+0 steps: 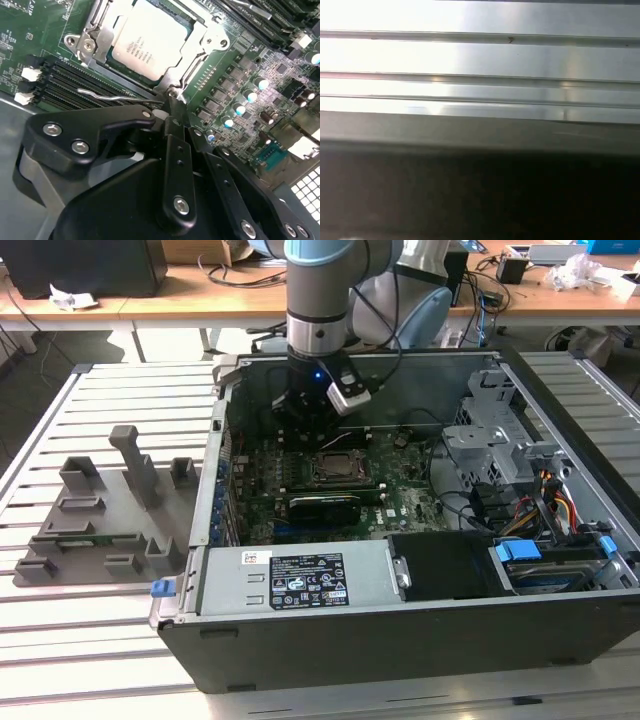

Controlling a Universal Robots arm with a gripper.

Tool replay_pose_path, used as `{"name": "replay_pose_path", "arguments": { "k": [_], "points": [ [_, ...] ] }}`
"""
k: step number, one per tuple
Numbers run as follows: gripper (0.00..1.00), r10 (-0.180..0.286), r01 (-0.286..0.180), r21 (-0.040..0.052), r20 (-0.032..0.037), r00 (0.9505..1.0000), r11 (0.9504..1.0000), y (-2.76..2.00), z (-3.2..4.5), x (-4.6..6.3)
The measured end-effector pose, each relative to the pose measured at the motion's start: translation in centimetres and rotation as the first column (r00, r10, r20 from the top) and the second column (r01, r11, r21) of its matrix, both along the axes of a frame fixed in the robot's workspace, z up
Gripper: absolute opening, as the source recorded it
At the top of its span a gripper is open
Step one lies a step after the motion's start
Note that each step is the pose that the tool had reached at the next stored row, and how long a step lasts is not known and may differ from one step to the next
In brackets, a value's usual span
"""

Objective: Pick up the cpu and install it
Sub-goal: 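Install the first cpu locking lever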

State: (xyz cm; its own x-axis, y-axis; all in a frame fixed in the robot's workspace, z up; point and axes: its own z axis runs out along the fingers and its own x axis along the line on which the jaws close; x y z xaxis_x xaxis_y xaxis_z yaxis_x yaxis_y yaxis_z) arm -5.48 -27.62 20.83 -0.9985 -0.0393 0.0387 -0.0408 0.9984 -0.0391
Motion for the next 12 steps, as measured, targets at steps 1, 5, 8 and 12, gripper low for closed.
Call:
{"name": "replay_pose_path", "arguments": {
  "k": [1, 5, 8, 12],
  "points": [
    [0.11, 0.0, 0.0, 0.0002, -0.0001, 1.0, 1.0, 0.01, 0.0, 0.12],
    [0.11, 0.0, 0.0, 0.0032, 0.0, 1.0, 1.0, 0.03, 0.0, 0.51],
    [0.11, 0.0, 0.0, 0.0085, 0.0001, 1.0, 1.0, 0.14, -0.01, 0.6],
    [0.11, 0.0, 0.0, 0.0111, 0.0001, 1.0, 0.9999, 0.48, -0.01, 0.6]
  ]
}}
